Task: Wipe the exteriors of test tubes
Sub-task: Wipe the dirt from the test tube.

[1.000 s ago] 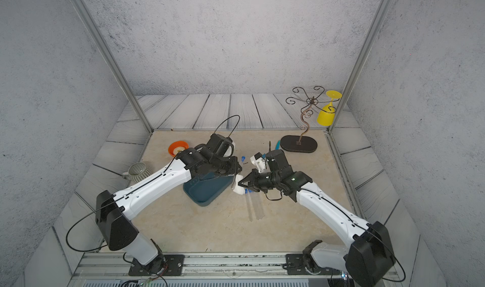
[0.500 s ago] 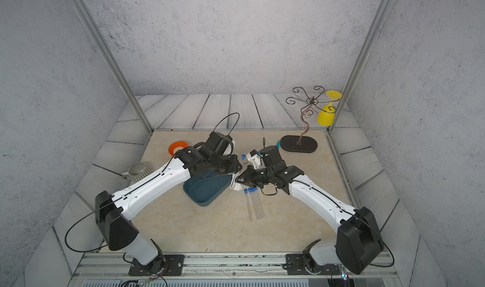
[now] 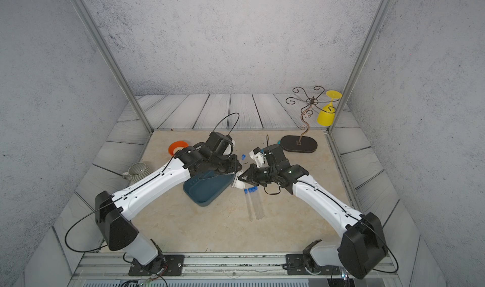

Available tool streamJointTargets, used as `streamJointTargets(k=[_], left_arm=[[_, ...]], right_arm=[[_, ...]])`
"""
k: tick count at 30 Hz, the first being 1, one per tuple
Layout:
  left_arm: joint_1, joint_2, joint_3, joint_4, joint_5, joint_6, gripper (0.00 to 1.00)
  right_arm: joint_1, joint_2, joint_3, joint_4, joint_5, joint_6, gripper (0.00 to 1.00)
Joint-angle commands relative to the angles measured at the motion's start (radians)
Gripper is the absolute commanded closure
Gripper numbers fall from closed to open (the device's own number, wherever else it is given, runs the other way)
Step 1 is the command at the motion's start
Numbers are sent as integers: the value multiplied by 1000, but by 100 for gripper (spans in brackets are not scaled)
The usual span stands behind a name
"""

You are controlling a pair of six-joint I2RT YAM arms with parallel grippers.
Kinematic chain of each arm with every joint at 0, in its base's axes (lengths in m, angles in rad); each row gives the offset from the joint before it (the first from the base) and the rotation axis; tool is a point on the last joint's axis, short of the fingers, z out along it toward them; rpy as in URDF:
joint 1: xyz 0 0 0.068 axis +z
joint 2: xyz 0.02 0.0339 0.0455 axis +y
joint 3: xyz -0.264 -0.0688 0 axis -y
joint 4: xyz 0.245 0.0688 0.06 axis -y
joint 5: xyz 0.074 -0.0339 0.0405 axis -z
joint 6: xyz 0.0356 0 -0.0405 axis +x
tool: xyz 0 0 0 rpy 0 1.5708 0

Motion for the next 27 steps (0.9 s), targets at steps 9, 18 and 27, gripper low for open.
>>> streamJointTargets(k=[9,18,27], left_arm=[[2,-17,2,3,-7,14,91],[2,5,32,8,-16,22,91],[4,24,43,9,-17,30,91]], right_arm=[[-24,19,42,-9,-13,-26,96],[13,-65,-41,27,-14,51,96],[42,-148,-14,-35,-1,68,96]])
